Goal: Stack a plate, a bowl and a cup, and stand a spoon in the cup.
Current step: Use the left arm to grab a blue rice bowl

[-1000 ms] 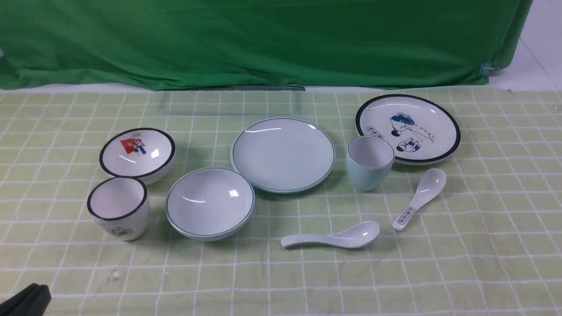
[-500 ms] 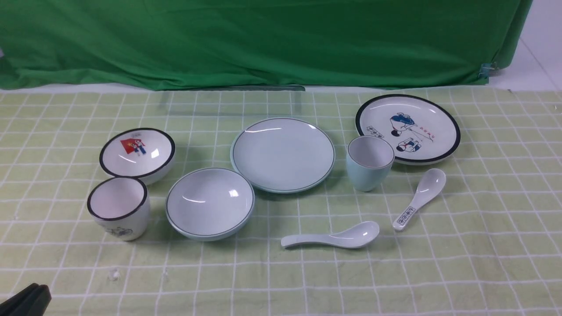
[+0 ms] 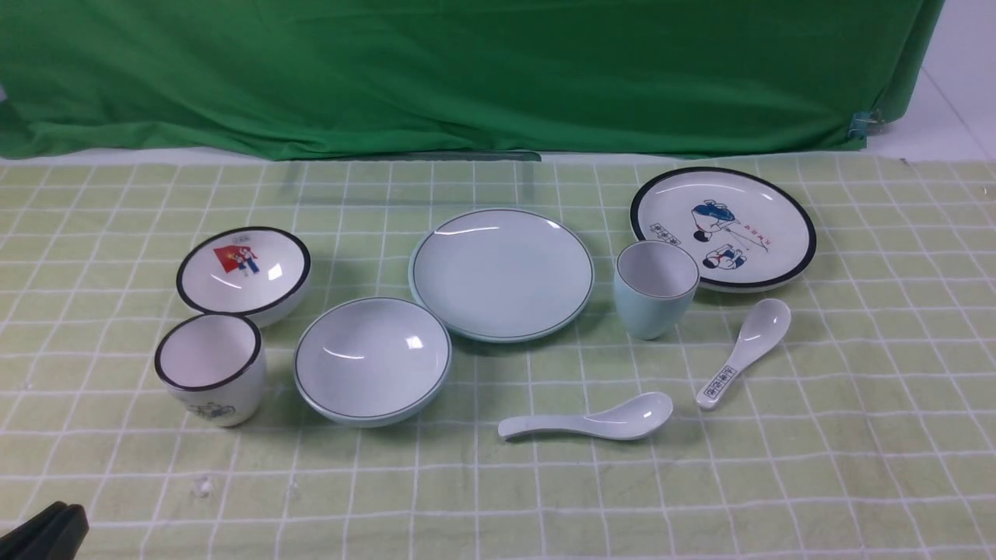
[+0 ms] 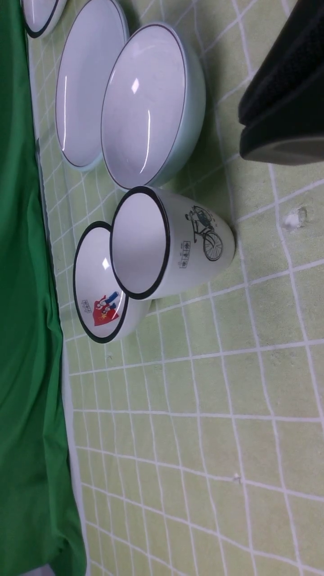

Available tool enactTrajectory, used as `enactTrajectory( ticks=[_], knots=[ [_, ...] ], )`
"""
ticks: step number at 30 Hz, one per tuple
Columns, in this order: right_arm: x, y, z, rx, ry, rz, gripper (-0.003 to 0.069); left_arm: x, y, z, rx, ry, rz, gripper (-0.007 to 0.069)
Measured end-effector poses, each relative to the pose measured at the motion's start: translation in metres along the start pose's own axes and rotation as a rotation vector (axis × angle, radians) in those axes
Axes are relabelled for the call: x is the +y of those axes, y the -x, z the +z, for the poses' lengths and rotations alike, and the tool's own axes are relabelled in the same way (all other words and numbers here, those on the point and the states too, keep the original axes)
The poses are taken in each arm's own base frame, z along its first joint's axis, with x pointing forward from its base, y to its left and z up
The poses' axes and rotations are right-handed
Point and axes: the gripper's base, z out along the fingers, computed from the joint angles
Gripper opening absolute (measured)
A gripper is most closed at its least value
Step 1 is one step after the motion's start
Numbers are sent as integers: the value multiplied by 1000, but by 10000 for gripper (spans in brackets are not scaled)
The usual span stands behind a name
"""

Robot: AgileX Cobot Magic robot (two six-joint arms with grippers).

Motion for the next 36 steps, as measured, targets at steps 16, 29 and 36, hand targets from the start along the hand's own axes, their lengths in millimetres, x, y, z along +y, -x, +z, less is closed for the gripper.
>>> enactTrajectory(
  ticks=[16,29,36],
  knots=[
    [-3,34,-6,-379,-36,12,242,4,46,-12,-527,43,1,-29],
    [-5,87,-20,-697,-3,187,110,8,107,-41,-839,-5,-177,-29],
    [-3,148,22,-519,-74,-24,14,11,182,-5,-571,11,-125,-29]
  ],
)
